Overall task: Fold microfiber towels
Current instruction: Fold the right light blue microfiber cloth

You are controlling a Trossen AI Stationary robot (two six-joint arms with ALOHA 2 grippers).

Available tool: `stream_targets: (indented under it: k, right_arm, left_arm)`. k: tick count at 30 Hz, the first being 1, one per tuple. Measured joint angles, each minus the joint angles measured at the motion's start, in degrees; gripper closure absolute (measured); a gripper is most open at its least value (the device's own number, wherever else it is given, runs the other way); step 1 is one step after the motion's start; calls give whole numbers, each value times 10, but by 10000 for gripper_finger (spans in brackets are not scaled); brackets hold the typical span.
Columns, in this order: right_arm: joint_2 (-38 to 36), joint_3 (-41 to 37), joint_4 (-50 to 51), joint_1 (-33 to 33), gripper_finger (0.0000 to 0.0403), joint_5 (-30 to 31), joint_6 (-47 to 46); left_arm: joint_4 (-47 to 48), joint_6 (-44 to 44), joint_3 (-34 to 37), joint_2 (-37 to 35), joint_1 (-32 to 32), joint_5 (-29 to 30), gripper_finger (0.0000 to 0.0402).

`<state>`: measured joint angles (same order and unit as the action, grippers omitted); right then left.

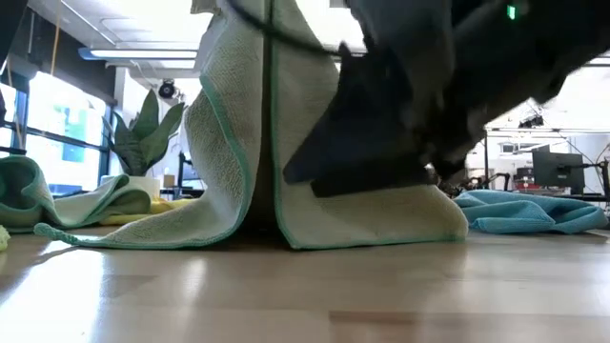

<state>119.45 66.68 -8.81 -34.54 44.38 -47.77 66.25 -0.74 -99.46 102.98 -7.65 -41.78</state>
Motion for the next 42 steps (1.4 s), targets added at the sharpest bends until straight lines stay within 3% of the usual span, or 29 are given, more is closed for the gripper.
stream_targets:
  k: [9,20,28,34,42]
  right_arm:
    - [6,0,-6,12,236,55,77]
    - [7,0,16,24,236,30,75]
    - [40,0,-52,25,236,19,72]
    - [60,0,-50,31,236,14,93]
    - [89,66,35,45,242,18,175]
  left_arm:
    - [1,0,0,0,0,0,401]
    - [0,0,0,0,0,0,401]
    - [0,-1,0,0,0,0,401]
    - [0,-1,0,0,-2,0,401]
    - [-1,1,0,0,-7,0,402]
